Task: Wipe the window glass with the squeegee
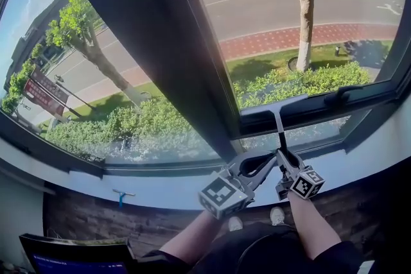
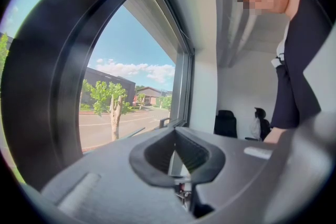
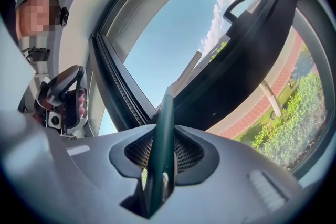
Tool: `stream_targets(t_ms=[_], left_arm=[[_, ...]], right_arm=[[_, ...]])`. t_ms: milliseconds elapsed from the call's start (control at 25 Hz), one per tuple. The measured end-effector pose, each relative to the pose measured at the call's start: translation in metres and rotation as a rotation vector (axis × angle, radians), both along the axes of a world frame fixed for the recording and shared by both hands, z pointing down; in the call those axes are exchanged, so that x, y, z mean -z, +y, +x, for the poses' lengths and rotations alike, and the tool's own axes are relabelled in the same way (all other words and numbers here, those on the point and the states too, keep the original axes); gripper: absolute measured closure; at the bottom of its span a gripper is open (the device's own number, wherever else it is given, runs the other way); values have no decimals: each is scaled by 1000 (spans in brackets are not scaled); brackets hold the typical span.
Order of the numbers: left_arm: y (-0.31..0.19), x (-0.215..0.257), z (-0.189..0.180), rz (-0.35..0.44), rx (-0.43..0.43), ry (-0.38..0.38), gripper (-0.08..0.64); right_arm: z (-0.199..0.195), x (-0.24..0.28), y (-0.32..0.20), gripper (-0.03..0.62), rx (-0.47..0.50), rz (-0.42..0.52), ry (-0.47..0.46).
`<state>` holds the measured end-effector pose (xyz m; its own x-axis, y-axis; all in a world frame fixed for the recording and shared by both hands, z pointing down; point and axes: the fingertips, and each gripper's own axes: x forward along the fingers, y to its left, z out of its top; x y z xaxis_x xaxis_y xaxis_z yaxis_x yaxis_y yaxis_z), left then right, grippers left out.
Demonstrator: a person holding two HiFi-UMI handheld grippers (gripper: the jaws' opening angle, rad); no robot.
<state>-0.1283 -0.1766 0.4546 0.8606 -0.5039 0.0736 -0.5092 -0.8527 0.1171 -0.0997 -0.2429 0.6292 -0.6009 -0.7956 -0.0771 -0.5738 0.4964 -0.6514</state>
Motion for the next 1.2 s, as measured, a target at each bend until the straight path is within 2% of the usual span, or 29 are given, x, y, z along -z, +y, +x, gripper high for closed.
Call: stream_targets(t_ms=[120,280,480,1200], left_arm=[[-1,-2,-1,-2,-1,2,557],[0,1,-3,-1,0,3,557],[0,1,-7,0,10,2,557],[3,4,-11,15,25,1,557]], right_arm=[[-6,-8,1,502,34,-48,-25],[-18,-17,4,528,72,-75,5],[-18,-19,4,535,80,-75,26],[-16,-14,5,538,104,-109,2]])
